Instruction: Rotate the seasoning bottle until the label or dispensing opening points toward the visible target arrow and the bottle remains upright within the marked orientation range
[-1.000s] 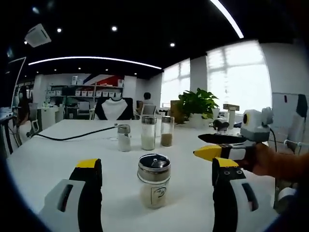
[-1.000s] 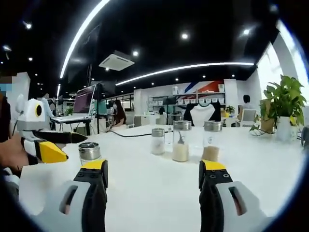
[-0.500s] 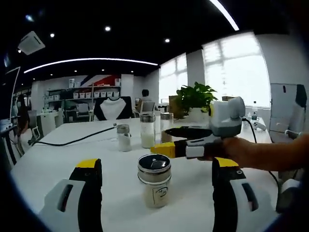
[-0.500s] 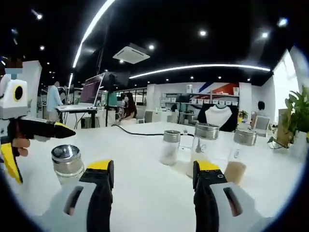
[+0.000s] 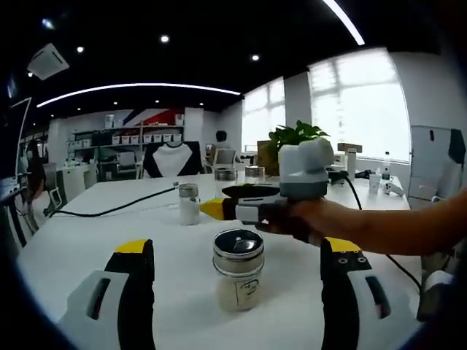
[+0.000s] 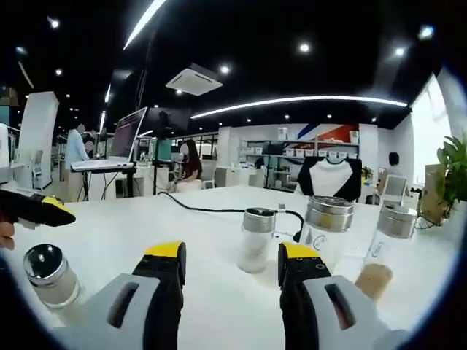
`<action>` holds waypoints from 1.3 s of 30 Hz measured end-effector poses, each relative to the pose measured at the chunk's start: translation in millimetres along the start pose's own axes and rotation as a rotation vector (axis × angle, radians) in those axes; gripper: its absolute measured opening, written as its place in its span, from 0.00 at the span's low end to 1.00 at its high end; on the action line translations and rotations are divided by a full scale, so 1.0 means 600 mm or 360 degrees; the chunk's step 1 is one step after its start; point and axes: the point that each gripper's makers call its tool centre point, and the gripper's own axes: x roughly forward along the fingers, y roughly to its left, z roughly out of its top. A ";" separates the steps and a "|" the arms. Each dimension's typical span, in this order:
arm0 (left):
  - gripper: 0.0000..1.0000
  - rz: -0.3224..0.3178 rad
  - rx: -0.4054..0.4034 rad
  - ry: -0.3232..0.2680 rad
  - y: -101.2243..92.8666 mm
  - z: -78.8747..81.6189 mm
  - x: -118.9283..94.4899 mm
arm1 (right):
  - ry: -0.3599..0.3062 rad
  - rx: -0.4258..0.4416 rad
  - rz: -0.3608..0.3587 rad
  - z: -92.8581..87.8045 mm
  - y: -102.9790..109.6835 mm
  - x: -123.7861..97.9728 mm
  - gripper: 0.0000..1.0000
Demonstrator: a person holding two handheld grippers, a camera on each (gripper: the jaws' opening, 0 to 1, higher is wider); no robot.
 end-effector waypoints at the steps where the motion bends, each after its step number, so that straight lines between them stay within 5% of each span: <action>1: 1.00 -0.0001 -0.0002 -0.0005 -0.001 0.001 0.000 | 0.0001 -0.0012 -0.0014 0.001 -0.002 0.005 0.46; 11: 1.00 -0.0051 -0.0051 0.0005 -0.022 -0.010 0.001 | 0.0057 -0.0022 -0.0120 -0.015 -0.018 0.062 0.39; 21: 1.00 -0.0094 -0.0051 0.0024 -0.034 -0.020 0.000 | 0.0118 -0.0078 -0.0342 -0.022 -0.049 0.111 0.34; 39: 1.00 -0.0051 -0.0136 0.0013 -0.016 -0.031 -0.002 | 0.0136 -0.0113 -0.0387 -0.025 -0.071 0.146 0.32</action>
